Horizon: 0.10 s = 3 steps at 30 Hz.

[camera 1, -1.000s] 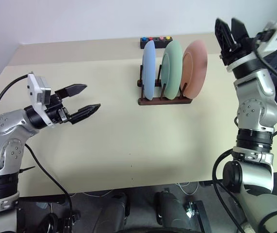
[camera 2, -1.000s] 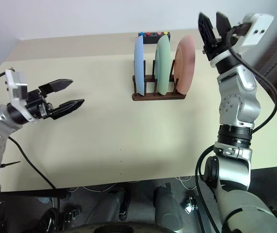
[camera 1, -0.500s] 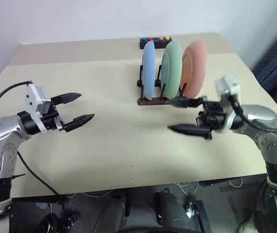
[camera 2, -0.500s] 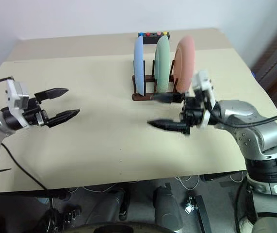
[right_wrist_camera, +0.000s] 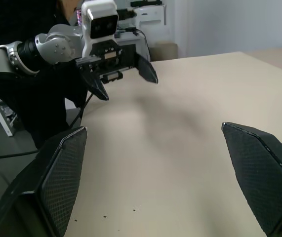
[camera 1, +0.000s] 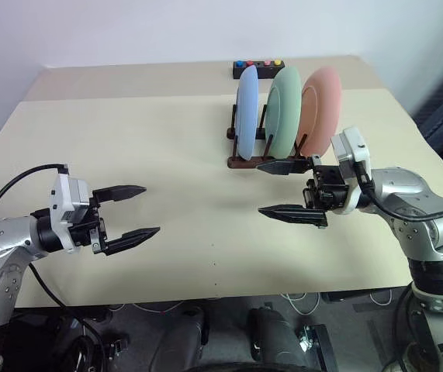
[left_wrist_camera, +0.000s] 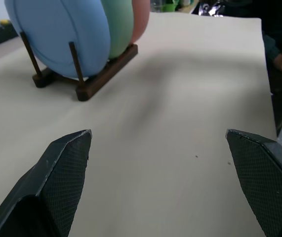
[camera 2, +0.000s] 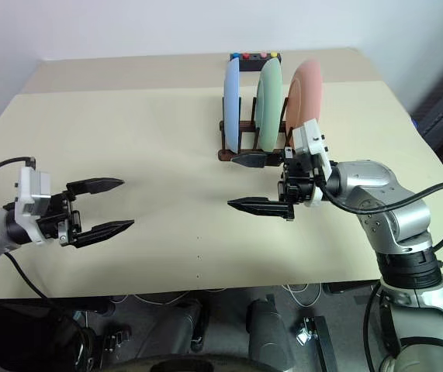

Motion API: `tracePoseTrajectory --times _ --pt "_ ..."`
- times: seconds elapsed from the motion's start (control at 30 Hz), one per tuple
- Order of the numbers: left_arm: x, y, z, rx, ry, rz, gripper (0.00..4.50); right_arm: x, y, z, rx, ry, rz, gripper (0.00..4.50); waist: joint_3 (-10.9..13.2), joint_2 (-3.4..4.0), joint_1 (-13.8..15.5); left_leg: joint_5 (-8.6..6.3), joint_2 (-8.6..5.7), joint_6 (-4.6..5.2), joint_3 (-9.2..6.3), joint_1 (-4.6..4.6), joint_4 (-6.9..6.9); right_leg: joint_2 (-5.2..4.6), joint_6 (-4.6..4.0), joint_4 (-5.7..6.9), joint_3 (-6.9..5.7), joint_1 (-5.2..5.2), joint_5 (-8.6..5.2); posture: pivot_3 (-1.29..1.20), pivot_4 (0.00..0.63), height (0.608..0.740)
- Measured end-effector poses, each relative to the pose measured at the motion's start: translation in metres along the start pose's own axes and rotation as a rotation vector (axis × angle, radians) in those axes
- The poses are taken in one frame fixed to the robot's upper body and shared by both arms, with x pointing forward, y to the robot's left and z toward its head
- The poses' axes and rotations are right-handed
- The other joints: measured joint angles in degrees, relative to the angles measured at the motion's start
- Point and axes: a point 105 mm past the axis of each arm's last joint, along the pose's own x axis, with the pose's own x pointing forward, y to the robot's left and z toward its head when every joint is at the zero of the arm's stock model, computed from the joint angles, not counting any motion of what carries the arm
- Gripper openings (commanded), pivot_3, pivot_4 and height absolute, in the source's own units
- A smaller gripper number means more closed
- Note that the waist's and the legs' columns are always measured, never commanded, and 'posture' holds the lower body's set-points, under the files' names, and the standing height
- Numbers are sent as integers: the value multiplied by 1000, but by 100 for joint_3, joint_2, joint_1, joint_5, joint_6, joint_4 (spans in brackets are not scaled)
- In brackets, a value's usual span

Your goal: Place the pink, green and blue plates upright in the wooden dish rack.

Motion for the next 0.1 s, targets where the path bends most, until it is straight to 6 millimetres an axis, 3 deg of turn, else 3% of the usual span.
tracePoseTrajectory --times 0.1 --pt "7 0 -4 -17 -16 -13 4500 0 0 -1 1 4 -11 4457 0 0 -2 0 0 0 0 0 0 0 0 1 -1 0 0 0 150 740"
